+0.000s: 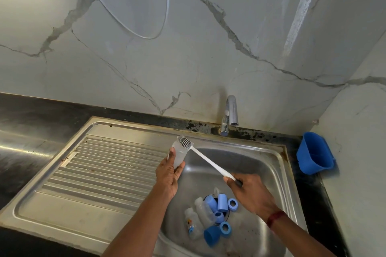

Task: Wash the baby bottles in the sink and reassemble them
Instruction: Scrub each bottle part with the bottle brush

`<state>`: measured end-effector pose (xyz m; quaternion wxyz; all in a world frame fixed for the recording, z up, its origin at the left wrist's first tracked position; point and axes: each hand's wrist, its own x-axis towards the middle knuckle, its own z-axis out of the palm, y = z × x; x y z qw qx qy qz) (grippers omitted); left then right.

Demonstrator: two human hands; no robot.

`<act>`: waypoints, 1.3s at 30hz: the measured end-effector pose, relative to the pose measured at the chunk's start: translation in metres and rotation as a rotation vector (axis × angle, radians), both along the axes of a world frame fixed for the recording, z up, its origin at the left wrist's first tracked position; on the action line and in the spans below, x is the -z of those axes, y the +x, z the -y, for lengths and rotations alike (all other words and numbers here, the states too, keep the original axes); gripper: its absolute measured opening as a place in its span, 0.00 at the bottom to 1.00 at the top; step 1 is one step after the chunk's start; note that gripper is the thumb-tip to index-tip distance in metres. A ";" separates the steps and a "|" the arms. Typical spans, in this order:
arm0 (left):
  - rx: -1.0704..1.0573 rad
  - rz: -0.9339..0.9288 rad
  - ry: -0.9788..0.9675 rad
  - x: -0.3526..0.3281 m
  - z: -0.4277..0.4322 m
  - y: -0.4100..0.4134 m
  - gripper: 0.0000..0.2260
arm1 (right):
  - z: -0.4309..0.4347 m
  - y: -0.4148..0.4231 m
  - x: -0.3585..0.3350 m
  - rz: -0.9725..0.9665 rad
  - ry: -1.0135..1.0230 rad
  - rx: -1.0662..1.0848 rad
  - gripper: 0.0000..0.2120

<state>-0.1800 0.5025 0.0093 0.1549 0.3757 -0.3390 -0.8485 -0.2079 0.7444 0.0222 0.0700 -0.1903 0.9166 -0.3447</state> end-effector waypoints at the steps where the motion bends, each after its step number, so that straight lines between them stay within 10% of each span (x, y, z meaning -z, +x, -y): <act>1: -0.015 0.002 0.012 0.001 0.001 0.000 0.13 | -0.001 0.001 0.000 -0.004 0.005 -0.007 0.19; 39: 0.004 0.046 0.047 0.015 -0.002 0.008 0.14 | -0.019 0.003 0.021 0.088 -0.129 0.093 0.22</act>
